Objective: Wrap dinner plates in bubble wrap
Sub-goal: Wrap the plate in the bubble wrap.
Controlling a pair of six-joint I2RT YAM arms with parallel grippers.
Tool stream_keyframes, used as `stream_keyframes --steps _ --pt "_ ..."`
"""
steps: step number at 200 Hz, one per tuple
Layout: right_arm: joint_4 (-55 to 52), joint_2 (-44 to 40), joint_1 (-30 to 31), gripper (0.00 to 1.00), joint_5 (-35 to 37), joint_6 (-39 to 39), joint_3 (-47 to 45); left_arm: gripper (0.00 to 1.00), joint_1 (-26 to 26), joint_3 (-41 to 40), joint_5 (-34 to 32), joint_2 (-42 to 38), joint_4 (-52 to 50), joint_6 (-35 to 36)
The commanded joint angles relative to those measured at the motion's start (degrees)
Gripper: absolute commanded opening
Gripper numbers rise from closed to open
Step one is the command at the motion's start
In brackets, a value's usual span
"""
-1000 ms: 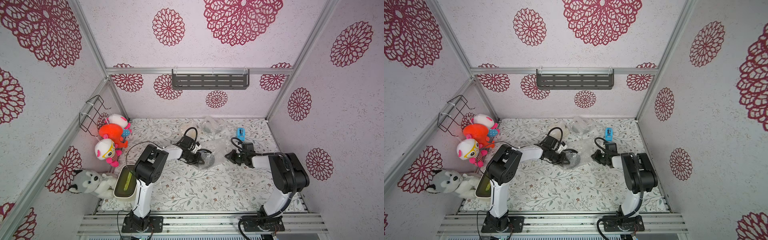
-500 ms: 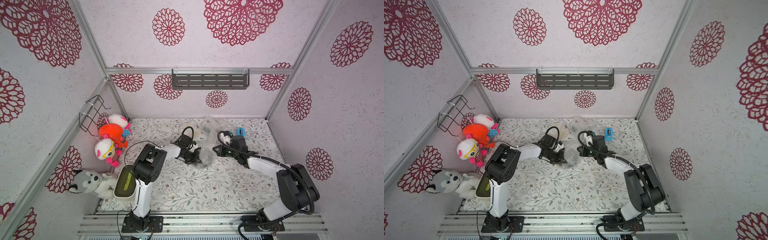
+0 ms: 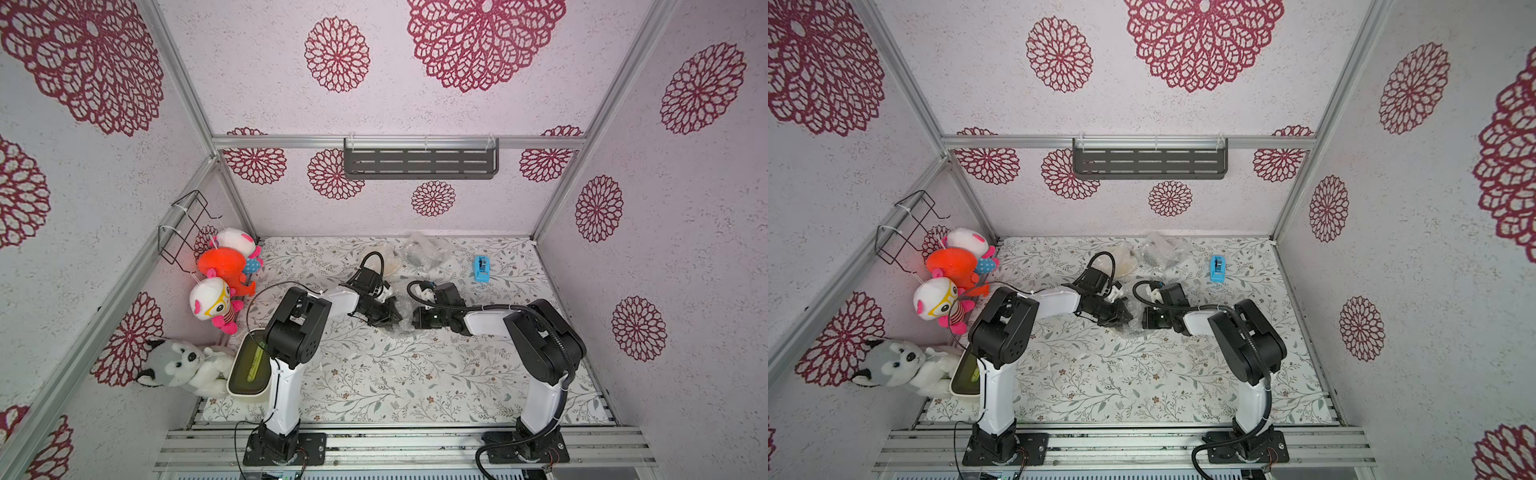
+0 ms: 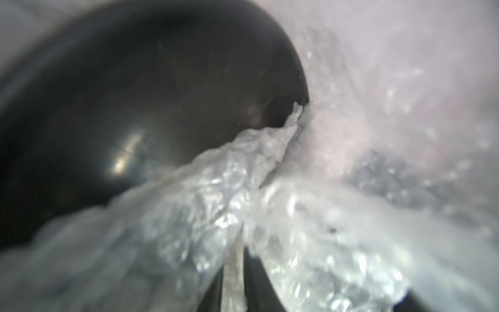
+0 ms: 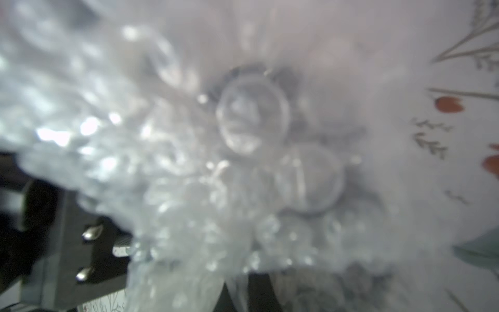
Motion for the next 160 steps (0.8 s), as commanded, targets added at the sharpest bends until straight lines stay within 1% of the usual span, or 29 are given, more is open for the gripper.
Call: stream_keyframes --steps 1,12,14,20,45,65,90,101,107,117,120,126,143,148,160 --pt "-5.85 1.29 0.4 0.0 4.38 3.31 -1.48 0.33 1.19 -2.37 -0.67 -4.87 1.89 -1.59" --pt "-6.55 1.2 0.31 0.0 5.08 3.5 -1.4 0.4 1.32 -4.42 -0.04 -6.98 4.46 -2.17" --pt "-6.67 1.21 0.31 0.0 5.19 3.46 -1.35 0.41 1.37 -4.85 0.11 -8.77 5.03 -2.26" --pt "-6.99 1.4 0.22 0.0 5.18 3.64 -1.23 0.44 1.3 -6.21 0.84 -10.41 7.2 -2.6" --pt "-6.78 1.93 0.14 0.0 4.57 4.41 -0.79 0.56 0.46 -10.52 4.62 -13.76 16.25 -3.79" --pt "-6.49 2.12 0.07 0.0 4.34 4.81 -0.6 0.64 -1.77 -10.22 2.53 -14.69 14.63 -0.74" --pt "-5.89 1.43 -0.12 0.0 4.05 5.43 -0.52 0.65 -3.66 -8.71 -2.05 -13.67 10.57 4.73" --pt "-5.44 0.46 -0.32 0.0 3.69 5.65 -0.56 0.62 -3.92 -7.14 -5.03 -11.92 7.02 6.7" --pt "-5.06 -0.42 -0.47 0.0 3.53 5.64 -0.6 0.59 -3.91 -5.96 -6.33 -10.52 4.8 7.23" --pt "-4.8 -1.99 -0.63 0.0 3.49 5.4 -0.44 0.49 -3.63 -3.84 -8.33 -8.26 1.2 7.79" --pt "-4.84 -2.51 -0.73 0.0 3.46 5.15 -0.35 0.45 -3.53 -3.34 -8.62 -6.03 0.48 7.73" --pt "-4.9 -3.42 -0.89 0.0 3.39 4.68 -0.18 0.38 -3.28 -2.64 -9.12 -4.39 -0.38 7.56" --pt "-5.56 -5.63 -0.95 0.0 3.43 3.51 0.26 0.21 -2.87 -2.7 -9.38 -2.16 0.54 5.79" --pt "-5.71 -6.08 -1.08 0.0 3.28 3.32 0.42 0.18 -2.73 -2.88 -9.87 -1.88 0.88 5.23" --pt "-4.77 -7.09 -0.97 0.0 1.86 2.86 0.45 0.15 -2.5 -2.89 -10.78 -1.19 1.15 4.43"
